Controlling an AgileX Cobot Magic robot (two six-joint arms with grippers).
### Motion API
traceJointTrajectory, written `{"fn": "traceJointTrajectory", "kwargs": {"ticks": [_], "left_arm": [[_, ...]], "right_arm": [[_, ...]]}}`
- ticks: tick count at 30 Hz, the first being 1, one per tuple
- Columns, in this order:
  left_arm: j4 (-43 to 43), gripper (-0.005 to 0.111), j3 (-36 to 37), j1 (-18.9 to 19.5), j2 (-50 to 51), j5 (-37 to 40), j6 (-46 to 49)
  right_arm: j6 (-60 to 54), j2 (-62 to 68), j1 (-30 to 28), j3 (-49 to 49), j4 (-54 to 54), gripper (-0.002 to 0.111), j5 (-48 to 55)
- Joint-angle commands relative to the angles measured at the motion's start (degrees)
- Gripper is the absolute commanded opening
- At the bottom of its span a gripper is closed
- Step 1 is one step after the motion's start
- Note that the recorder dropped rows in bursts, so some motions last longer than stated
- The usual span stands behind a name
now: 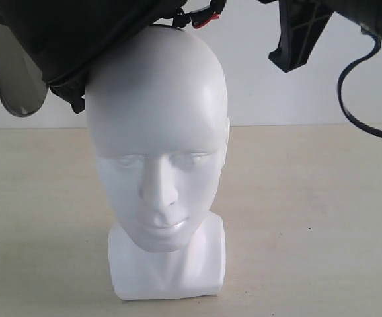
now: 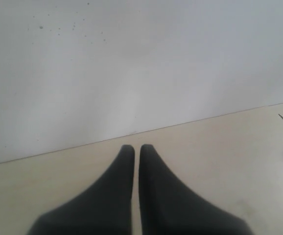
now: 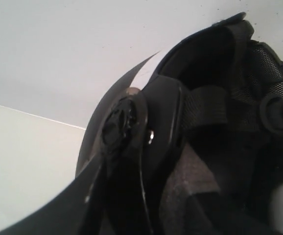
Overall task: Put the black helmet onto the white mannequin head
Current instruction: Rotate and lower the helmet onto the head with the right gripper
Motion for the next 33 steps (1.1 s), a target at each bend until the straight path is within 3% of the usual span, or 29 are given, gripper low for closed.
{"fn": "traceJointTrajectory", "kwargs": {"ticks": [1,10,14,18,26,33], "left_arm": [[-2.82,0.004,-0.82,-2.73,-1.30,8.41,0.57],[-3.66,0.004,-0.82,-4.57,-1.30,8.59,1.51],[-3.02,0.004,-0.82,-4.57,-1.30,8.03,1.29],[-3.02,0.004,-0.82,-4.57,-1.30,8.13,1.10],[-2.46,0.004,-0.82,-4.57,-1.30,7.99,1.10],[-2.31,0.004,-0.82,-4.57,-1.30,7.66,1.10]], "right_arm": [[-14.76,2.19,-0.30,1.50,5.84,0.000,9.98],[-36.76,2.31,-0.30,1.50,24.62,0.000,7.84],[-40.39,2.41,-0.30,1.50,25.31,0.000,7.81],[-50.00,2.41,-0.30,1.50,33.87,0.000,7.09],[-53.54,2.41,-0.20,1.50,33.87,0.000,12.39],[-55.51,1.90,-0.20,1.50,33.87,0.000,7.56]]}}
